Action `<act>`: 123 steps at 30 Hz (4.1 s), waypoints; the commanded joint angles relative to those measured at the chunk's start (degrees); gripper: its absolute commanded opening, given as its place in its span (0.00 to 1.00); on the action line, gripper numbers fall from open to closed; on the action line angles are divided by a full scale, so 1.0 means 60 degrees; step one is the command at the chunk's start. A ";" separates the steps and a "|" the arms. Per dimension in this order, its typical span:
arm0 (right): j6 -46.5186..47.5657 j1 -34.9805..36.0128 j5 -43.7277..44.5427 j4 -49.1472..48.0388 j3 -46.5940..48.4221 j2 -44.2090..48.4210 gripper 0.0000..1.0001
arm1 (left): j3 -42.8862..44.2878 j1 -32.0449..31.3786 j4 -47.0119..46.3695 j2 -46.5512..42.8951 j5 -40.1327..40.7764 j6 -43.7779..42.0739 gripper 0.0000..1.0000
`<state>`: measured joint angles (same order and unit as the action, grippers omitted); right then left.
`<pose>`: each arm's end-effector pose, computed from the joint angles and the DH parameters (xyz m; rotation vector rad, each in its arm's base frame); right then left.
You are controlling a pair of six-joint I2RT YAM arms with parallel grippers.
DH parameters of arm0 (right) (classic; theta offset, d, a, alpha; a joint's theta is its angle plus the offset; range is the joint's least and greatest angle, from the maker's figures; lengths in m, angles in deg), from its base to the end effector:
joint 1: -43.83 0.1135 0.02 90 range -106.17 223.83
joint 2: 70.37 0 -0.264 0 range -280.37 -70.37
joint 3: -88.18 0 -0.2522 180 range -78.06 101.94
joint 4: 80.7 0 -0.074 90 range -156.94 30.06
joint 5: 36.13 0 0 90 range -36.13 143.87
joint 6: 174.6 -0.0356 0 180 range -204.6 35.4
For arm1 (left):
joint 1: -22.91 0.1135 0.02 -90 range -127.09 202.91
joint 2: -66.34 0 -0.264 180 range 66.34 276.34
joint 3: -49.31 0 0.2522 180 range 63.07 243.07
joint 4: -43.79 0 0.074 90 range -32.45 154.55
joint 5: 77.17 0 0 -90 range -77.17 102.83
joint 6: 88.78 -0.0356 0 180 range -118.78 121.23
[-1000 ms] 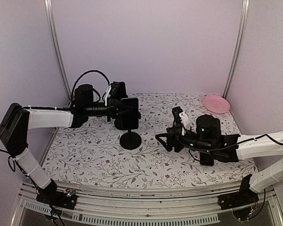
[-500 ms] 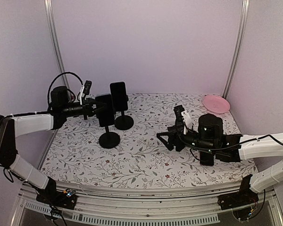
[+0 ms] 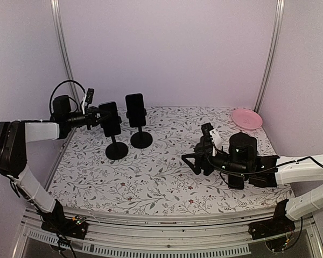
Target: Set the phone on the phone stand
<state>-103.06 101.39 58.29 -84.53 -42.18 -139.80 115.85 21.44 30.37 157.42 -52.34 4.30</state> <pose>0.1471 0.2262 0.2452 -0.5946 1.8427 0.8399 0.3407 -0.0411 0.2556 0.7988 1.5726 -1.0481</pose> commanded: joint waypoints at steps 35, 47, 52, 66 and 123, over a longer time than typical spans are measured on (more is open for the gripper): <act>-0.0533 -0.0058 0.0596 0.0321 0.0080 0.0413 0.78 | 0.0885 0.0279 0.1166 -0.1067 0.2481 0.0672 0.97; -0.1085 -0.0058 0.2257 0.1457 0.0466 0.1404 0.86 | 0.0613 0.0294 0.2743 -0.2727 0.6610 0.3685 0.97; -0.1135 -0.0244 0.3191 0.2243 0.0901 0.1402 0.90 | 0.0612 0.0125 0.4100 -0.3296 0.7290 0.3627 0.97; -0.1089 -0.3823 0.0409 0.3395 0.1438 0.0234 0.89 | -0.0478 -0.3831 0.5680 -0.6212 1.0644 0.2419 0.97; -0.3093 -0.4577 0.1804 0.5824 0.1075 -0.3960 0.75 | -0.2967 -0.7642 0.4546 -0.6320 1.1578 0.3550 0.97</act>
<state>-122.10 72.99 73.09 -50.49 -37.59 -160.83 96.77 -23.70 57.04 119.04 16.42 26.68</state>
